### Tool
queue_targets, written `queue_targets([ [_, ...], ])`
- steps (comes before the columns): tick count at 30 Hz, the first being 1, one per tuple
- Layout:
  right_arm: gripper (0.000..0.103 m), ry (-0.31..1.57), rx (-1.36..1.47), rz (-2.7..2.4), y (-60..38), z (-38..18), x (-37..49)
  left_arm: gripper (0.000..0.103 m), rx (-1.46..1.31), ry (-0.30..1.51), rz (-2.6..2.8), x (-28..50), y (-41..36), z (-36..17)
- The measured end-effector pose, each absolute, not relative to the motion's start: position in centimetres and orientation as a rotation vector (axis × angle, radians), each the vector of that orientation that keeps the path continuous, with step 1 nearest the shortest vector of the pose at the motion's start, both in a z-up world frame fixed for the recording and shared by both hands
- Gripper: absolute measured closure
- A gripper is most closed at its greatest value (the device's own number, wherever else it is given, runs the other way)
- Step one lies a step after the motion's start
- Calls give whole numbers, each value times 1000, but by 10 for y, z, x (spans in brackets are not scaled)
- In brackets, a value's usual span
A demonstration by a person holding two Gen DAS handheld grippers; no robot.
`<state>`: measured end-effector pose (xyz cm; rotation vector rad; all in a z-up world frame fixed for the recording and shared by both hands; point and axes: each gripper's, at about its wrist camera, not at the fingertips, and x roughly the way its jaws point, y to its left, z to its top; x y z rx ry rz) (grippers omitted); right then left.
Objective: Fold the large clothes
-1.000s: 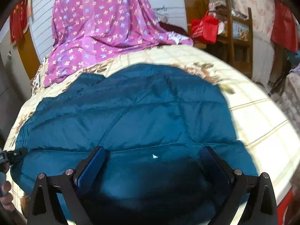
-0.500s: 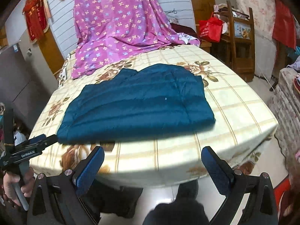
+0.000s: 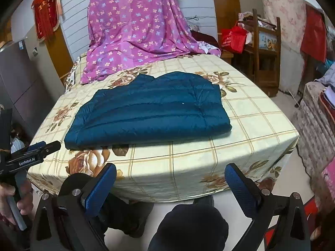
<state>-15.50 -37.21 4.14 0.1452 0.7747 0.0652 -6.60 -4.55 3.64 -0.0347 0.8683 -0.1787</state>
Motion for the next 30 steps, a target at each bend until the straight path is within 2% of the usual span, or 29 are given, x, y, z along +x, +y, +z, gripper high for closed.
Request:
queue_targets([
  [30,0,780,117,91,-358,40,-147,9,-19,881,-159,-60,-43,24],
])
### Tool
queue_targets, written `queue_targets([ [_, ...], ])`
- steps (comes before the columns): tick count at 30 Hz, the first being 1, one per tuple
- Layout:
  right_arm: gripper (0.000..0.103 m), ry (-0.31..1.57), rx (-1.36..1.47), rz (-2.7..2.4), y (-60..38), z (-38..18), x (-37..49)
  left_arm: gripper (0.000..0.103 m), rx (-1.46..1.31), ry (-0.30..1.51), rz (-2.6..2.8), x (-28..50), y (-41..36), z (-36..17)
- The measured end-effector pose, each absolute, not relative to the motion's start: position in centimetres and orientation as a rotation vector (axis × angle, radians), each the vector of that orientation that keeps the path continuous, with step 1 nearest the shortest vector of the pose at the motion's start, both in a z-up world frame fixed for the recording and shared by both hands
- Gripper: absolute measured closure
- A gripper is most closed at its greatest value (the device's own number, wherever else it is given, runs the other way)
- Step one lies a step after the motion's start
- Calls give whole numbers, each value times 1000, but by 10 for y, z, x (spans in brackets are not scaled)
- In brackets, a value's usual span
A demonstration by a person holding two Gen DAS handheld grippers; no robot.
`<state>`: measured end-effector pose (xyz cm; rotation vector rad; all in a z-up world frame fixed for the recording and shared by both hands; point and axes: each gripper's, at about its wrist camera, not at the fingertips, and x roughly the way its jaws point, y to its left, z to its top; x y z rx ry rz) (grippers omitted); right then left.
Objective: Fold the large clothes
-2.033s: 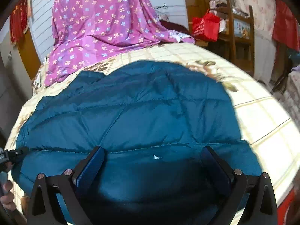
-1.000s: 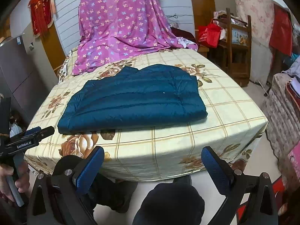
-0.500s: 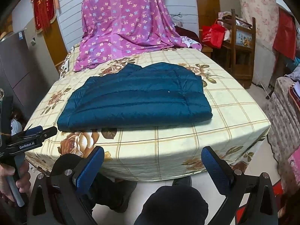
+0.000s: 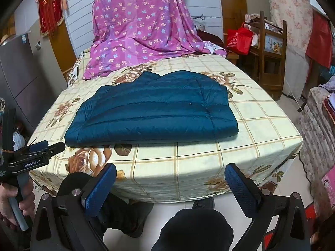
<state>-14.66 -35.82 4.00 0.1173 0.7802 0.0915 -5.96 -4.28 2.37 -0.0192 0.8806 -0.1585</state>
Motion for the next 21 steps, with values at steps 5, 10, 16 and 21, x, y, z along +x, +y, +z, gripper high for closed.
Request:
queue_targets([
  [5,0,782,121,94,-357,40,-146,9,-17,887,-159,-59,-44,21],
  [10,0,781,118,95,-357,40,-145,9,-16,890,-157,-59,-44,20],
  [16,0,784,127,101,-360,40,-144,9,-18,891,-155,-59,-45,19],
  [21,0,783,128,105,-359,40,-145,9,-18,894,-157,-59,-45,18],
])
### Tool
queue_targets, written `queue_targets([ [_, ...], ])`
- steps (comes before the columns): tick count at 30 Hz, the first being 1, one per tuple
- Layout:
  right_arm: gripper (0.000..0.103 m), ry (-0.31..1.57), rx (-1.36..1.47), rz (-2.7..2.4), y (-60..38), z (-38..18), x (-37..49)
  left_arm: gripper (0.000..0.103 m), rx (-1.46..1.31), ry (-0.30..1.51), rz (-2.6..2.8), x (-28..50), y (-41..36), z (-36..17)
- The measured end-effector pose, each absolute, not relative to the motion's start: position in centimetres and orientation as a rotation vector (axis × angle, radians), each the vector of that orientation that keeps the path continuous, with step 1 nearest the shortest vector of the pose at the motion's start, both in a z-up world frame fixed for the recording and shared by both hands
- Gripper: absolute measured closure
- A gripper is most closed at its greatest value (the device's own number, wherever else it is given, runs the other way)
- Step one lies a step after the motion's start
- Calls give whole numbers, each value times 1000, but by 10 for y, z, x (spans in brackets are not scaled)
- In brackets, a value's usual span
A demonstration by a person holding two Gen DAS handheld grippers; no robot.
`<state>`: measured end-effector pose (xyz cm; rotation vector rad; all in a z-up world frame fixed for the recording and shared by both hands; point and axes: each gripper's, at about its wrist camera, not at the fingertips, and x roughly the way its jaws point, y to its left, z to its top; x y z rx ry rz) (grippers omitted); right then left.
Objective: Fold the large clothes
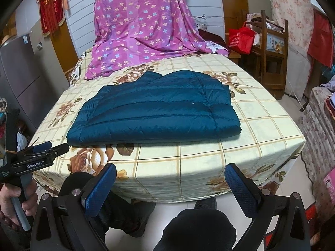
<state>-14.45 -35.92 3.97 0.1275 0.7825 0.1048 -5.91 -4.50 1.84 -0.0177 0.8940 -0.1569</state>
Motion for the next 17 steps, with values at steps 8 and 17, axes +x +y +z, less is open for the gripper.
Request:
queue_targets([
  [8,0,785,128,109,-359,39,-145,9,-26,898,-158,-60,-46,18],
  [17,0,784,123,110,-358,37,-145,9,14,847,-173,-67,-52,19],
])
